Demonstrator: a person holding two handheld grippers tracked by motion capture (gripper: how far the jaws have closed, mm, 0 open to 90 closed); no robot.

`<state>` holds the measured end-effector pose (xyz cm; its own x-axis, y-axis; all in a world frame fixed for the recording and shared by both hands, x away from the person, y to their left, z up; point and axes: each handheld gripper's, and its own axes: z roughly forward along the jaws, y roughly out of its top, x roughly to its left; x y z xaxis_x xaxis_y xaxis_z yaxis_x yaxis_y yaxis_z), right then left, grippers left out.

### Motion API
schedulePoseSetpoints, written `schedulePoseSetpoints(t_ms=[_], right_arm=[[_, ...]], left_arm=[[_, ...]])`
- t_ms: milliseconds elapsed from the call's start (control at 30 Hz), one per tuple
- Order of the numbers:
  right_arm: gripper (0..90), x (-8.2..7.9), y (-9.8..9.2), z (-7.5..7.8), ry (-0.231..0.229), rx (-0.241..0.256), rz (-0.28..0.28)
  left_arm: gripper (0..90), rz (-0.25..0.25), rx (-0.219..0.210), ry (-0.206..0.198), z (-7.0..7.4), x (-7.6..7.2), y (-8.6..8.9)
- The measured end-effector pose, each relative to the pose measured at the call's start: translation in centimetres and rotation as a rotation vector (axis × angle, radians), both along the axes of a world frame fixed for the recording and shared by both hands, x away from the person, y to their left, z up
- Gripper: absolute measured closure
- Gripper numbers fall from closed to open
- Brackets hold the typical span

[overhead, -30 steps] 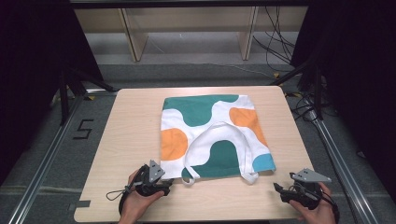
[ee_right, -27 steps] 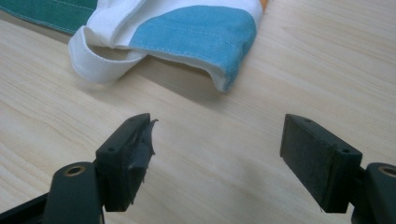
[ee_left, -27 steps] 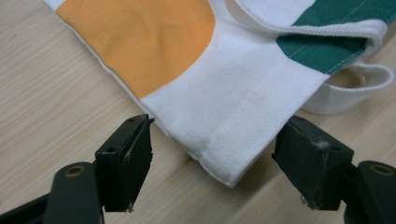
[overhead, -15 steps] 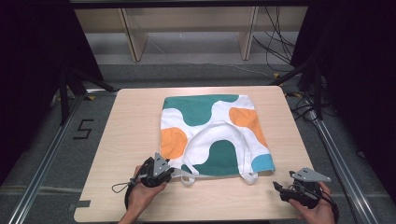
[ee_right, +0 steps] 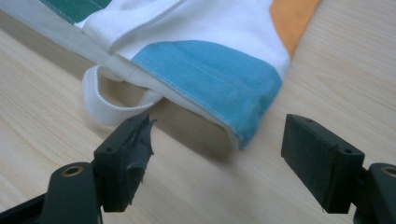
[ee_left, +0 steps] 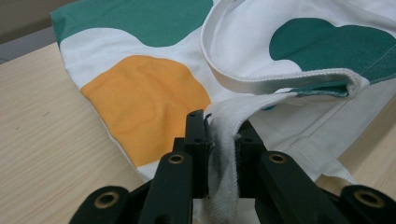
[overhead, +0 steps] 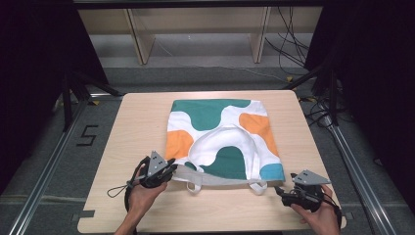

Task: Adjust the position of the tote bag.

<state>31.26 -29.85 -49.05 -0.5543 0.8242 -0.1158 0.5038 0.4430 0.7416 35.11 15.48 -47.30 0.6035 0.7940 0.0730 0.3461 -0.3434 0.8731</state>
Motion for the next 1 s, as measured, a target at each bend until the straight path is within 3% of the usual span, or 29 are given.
schedulePoseSetpoints(t_ms=[167,233,300,333,400,433,500,533,567,600,667,767,800,833,867,967,1000], right_arm=[[25.7,0.9,1.4,0.2,-0.019,-0.013,0.02],[27.5,1.4,2.0,0.1,-0.021,-0.043,0.028],[29.4,1.8,2.5,0.0,-0.049,-0.121,0.045],[30.6,2.0,2.8,0.0,-0.04,-0.127,0.04],[32.7,2.6,2.9,0.0,-0.069,-0.156,0.043],[39.2,3.2,2.9,0.0,-0.078,-0.178,0.037],[40.3,3.5,2.8,0.1,-0.086,-0.18,0.035],[44.2,3.9,2.8,0.3,-0.115,-0.176,-0.003],[44.2,3.9,2.8,0.3,-0.115,-0.176,-0.003],[50.6,4.4,2.6,0.4,-0.135,-0.164,-0.021],[57.4,5.0,2.3,0.3,-0.14,-0.176,-0.032],[59.0,5.6,1.9,0.0,-0.134,-0.205,-0.046],[67.6,6.0,1.5,-0.1,-0.125,-0.203,-0.032],[67.6,6.0,1.5,-0.1,-0.125,-0.203,-0.032],[74.2,6.0,1.5,0.1,-0.128,-0.156,-0.044],[78.8,5.9,1.5,0.4,-0.139,-0.133,-0.047],[81.2,5.6,1.6,0.9,-0.16,-0.121,-0.043]], left_arm=[[80.1,-0.003,-0.02,-0.005,0.4,0.1,0.2],[80.1,-0.007,-0.033,-0.009,0.5,0.1,0.2],[80.2,-0.014,-0.028,-0.011,0.5,0.1,0.3],[80.2,-0.012,-0.022,-0.012,0.6,0.1,0.4],[80.2,-0.012,-0.033,-0.006,0.5,0.1,0.4],[80.2,-0.012,-0.035,-0.006,0.5,0.1,0.4],[80.2,-0.017,-0.033,-0.009,0.4,0.1,0.5],[80.2,-0.015,-0.019,-0.014,0.3,0.1,0.6],[80.2,-0.015,-0.019,-0.014,0.3,0.1,0.6],[80.2,-0.014,0.01,-0.018,0.1,0.2,0.6],[79.8,-0.012,0.024,-0.016,-0.1,0.3,0.7],[78.6,-0.011,0.03,-0.01,-0.4,0.3,0.8],[78.2,-0.014,0.062,-0.018,-0.7,0.3,0.8],[77.3,-0.014,0.062,-0.018,-0.7,0.3,0.8],[76.7,-0.013,0.086,-0.006,-1.1,0.2,0.8],[70.8,-0.004,0.118,0.009,-1.7,0.2,0.9],[69.3,0.011,0.157,0.032,-2.3,0.4,1.1]])
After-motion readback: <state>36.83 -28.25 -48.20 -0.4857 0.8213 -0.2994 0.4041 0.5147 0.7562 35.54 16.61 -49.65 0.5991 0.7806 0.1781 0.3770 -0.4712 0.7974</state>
